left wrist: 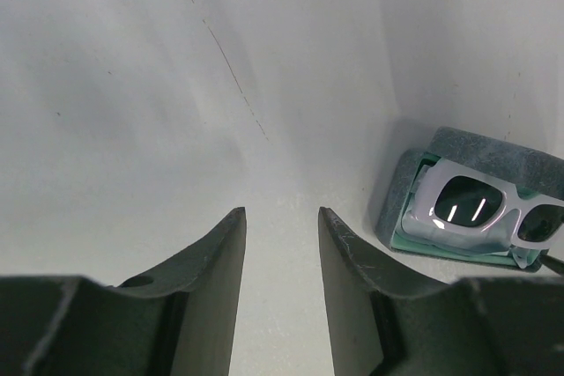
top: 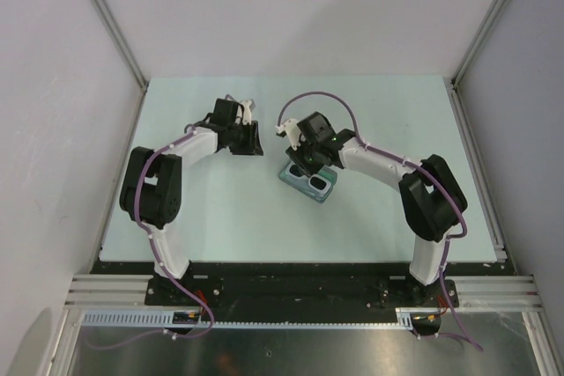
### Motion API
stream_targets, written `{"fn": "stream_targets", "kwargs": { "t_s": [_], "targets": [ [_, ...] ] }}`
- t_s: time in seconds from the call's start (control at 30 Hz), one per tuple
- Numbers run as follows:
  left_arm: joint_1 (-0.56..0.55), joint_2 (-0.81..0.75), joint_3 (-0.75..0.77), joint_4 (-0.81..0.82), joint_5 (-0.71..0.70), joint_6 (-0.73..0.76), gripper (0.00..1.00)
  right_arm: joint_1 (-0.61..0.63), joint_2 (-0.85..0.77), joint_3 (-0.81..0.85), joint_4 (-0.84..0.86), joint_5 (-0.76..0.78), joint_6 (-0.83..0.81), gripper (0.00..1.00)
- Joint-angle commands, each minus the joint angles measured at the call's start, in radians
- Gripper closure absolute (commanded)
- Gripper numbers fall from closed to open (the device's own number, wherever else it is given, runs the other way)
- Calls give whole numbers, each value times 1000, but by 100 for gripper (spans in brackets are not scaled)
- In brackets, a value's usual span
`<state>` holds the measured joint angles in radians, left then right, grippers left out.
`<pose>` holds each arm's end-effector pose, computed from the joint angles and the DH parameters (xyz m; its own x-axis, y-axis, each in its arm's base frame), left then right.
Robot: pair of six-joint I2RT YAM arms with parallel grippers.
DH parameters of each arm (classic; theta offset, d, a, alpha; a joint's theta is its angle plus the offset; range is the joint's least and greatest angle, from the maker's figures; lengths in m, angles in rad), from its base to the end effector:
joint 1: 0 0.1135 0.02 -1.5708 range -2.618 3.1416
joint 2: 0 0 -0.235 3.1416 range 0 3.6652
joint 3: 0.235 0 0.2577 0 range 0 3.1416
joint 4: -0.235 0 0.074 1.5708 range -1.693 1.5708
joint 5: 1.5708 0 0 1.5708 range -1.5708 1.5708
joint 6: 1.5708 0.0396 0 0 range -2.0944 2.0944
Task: Organize the sunglasses
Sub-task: Adjust the sunglasses in the sunglasses case.
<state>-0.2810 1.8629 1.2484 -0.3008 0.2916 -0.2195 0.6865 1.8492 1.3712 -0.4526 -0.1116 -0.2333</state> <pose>0.3766 -0.1206 0.1543 -0.8379 0.0248 -0.5453 0.2577 0.8986 -0.3552 0.3085 0.2585 0.1865 -0.4460 -0.6625 -0.6018 -0.8063 0.5893 -0.0512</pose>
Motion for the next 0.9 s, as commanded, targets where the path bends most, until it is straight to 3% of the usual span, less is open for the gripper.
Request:
{"fn": "stream_targets", "kwargs": {
  "t_s": [0.0,0.4,0.87],
  "targets": [
    [6,-10,3,25,20,-4,56,15,-18,29,20,85,6,68],
    [6,-10,2,25,18,-7,57,64,39,29,20,182,-21,59],
    [6,-8,2,26,23,-3,57,119,99,29,26,360,-77,59]
  ]
}}
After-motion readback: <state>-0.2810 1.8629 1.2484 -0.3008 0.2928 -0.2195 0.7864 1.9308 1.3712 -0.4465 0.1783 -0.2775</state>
